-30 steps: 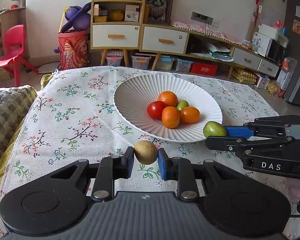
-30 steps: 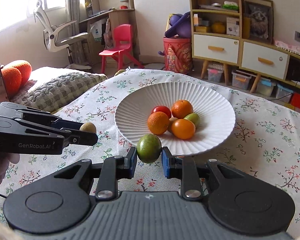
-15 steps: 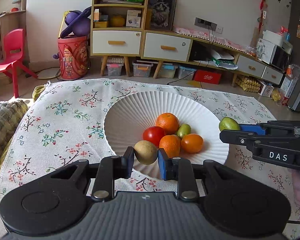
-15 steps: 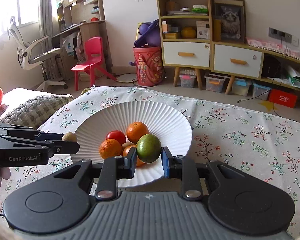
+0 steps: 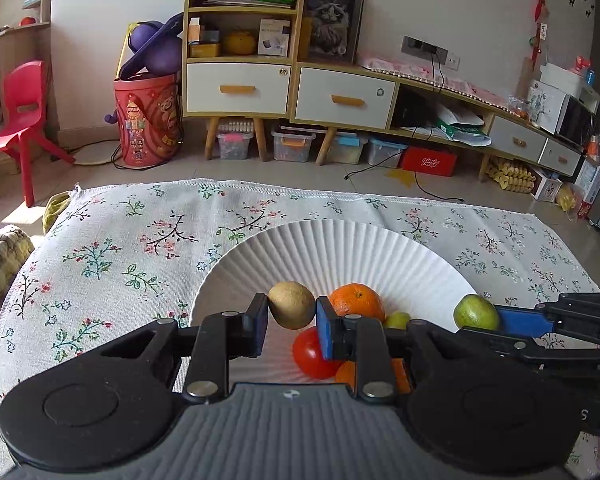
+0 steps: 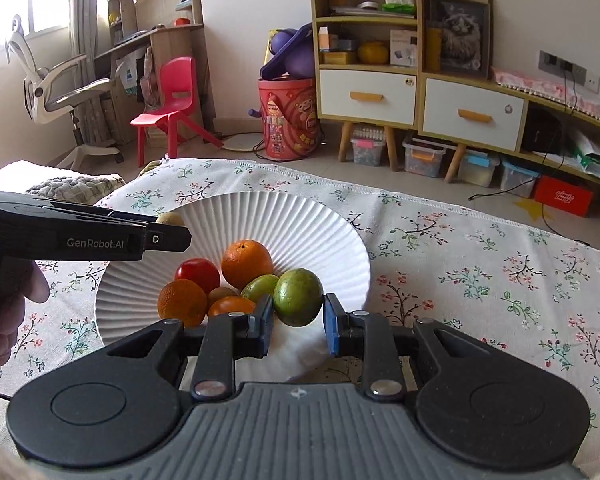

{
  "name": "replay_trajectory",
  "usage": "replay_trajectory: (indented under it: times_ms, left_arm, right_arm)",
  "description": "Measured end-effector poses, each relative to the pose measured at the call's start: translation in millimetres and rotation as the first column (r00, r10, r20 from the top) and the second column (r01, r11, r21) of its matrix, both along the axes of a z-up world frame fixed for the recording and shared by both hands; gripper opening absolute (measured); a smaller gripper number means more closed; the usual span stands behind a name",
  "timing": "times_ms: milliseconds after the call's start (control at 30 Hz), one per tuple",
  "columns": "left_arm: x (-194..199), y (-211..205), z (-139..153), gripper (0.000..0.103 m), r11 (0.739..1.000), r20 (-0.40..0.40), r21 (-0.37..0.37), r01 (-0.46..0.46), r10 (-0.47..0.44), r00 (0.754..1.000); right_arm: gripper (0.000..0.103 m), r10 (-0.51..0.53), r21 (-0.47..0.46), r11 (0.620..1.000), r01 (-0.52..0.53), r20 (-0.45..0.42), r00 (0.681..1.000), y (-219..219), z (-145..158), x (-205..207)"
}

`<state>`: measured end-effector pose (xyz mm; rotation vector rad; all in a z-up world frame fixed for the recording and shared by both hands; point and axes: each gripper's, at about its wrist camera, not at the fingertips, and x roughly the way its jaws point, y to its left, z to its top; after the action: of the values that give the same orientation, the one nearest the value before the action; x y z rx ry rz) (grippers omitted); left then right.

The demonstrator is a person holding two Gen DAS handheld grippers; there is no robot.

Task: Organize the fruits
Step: 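Carry the brown fruit and lime into the white plate and open both grippers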

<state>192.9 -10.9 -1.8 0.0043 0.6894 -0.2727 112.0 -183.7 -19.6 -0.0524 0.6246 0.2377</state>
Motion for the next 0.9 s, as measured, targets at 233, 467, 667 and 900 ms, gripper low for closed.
replay_trajectory:
  times_ms: [233, 467, 667, 900]
  left_arm:
    - [11, 1, -10, 0.01, 1.0, -0.045, -0.005, -0.015, 0.015, 0.999]
    - [10, 0, -10, 0.011, 1.0, -0.041, 0.007, -0.019, 0.019, 0.999]
    - [-1, 3, -1, 0.034, 1.0, -0.015, 0.021, -0.021, 0.021, 1.0]
    - [-25, 11, 13, 0.051, 0.999, 0.007, 0.026, -0.019, 0.019, 1.0]
  right_arm:
    - [0.024, 0.013, -0.014, 1.0, -0.013, -0.011, 1.0, 2, -4, 7]
    - [0.024, 0.015, -0.015, 1.0, -0.016, -0.013, 1.0, 0, -2, 5]
    - [0.044, 0.003, -0.011, 1.0, -0.003, -0.001, 1.0, -2, 6, 1]
    - [0.06, -0.027, -0.016, 0.999, 0.027, 0.01, 1.0, -8, 15, -7]
